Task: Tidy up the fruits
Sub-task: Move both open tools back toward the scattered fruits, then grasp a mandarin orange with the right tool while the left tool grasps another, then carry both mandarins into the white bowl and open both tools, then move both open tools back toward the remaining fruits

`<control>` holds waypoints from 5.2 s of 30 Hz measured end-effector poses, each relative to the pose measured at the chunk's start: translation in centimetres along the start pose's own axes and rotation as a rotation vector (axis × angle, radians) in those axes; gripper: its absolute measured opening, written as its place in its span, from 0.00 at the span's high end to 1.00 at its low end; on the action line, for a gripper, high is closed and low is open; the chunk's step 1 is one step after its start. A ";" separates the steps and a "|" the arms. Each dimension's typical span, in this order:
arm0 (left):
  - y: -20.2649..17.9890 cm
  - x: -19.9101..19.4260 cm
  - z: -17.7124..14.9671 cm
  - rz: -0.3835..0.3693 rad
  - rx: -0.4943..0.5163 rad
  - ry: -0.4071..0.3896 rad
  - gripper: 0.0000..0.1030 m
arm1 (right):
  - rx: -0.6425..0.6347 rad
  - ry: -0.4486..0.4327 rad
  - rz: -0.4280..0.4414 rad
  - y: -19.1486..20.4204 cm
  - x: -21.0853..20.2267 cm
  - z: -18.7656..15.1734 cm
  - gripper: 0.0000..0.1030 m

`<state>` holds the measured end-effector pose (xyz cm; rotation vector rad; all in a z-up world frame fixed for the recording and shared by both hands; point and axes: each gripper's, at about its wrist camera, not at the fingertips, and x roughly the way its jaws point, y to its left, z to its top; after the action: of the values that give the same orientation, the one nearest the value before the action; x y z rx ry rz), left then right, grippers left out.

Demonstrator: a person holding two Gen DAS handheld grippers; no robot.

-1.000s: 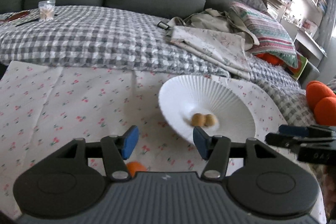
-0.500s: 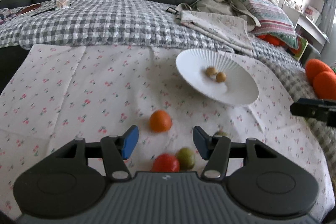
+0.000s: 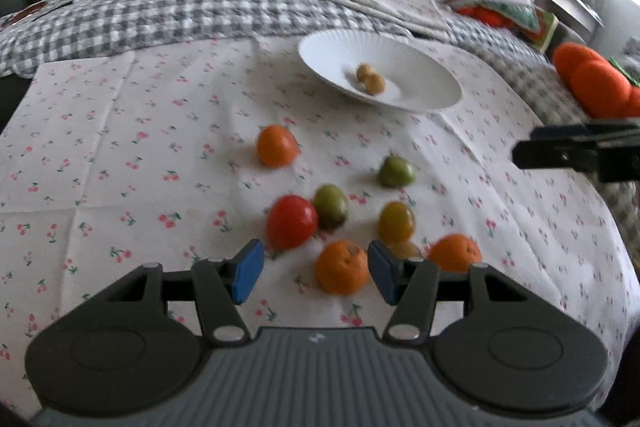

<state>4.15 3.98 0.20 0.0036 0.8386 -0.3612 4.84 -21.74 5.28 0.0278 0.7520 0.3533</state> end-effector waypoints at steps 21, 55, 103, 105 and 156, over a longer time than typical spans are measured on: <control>-2.1 2.1 -1.5 -0.029 0.151 0.053 0.51 | -0.104 0.198 0.101 3.8 4.1 -3.1 0.34; -2.3 1.5 -1.5 -0.013 0.195 0.016 0.71 | -0.207 0.204 0.111 5.2 4.8 -3.7 0.63; -6.0 2.5 8.0 -0.012 0.120 -0.134 0.71 | -0.051 -0.058 -0.160 -2.9 4.8 4.8 0.63; -6.3 3.7 8.8 0.000 0.112 -0.137 0.71 | -0.044 -0.056 -0.155 -3.3 5.9 5.4 0.63; -4.4 9.6 10.9 0.095 0.115 -0.156 0.29 | 0.161 -0.050 -0.187 -7.4 7.1 5.5 0.41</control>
<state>16.51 -4.73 1.12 0.1203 0.6600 -0.3156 15.58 -25.87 3.49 0.1170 0.7257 0.1133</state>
